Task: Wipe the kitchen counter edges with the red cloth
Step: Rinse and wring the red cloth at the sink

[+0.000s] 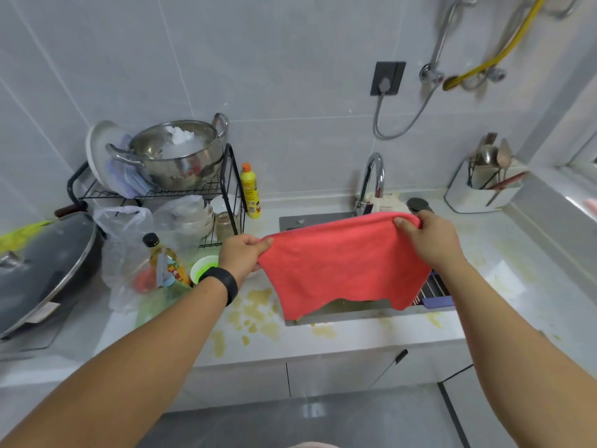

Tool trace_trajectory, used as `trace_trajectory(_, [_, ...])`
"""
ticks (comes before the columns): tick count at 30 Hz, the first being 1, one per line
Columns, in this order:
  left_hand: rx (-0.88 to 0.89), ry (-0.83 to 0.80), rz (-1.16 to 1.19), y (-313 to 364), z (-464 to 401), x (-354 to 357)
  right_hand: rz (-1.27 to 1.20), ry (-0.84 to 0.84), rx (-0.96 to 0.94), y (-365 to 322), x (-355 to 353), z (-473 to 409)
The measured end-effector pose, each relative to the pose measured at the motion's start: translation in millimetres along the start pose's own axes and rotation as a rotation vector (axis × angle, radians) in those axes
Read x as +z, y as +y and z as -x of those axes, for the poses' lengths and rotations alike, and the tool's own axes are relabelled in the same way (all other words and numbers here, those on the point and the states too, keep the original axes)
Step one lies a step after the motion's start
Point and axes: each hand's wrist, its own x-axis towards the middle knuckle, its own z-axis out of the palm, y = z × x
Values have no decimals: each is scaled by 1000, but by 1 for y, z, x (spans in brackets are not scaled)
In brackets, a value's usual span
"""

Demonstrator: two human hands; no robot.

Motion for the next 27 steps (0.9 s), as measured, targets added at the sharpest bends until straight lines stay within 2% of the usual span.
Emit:
trace_trajectory(2, [-43, 0, 109, 5, 3, 2, -154, -60, 97, 2, 1, 1])
trace_trajectory(5, [-119, -1, 295, 19, 9, 5, -688, -216, 314, 2, 3, 2])
trace_trajectory(6, [-136, -4, 330, 22, 11, 5, -794, -254, 358, 1, 3, 4])
trace_trajectory(10, [-166, -26, 452, 33, 17, 8, -1010, -266, 337, -12, 4, 8])
trace_trajectory(15, [-194, -76, 547, 48, 28, 26, -1160, -274, 294, -51, 18, 19])
trace_trajectory(17, [-254, 1, 576, 42, 30, 27, -1202, -241, 364, -55, 25, 20])
trace_trajectory(19, [-326, 133, 616, 27, 27, 19, -1284, -123, 513, -45, 30, 14])
trace_trajectory(21, [-366, 186, 571, 11, 25, 9, -1344, -48, 633, -30, 29, 7])
trace_trajectory(23, [-385, 147, 511, 3, 27, 6, -1313, -67, 659, -23, 26, 3])
trace_trajectory(27, [-449, 70, 576, 12, 29, 9, -1228, -34, 653, -35, 20, 3])
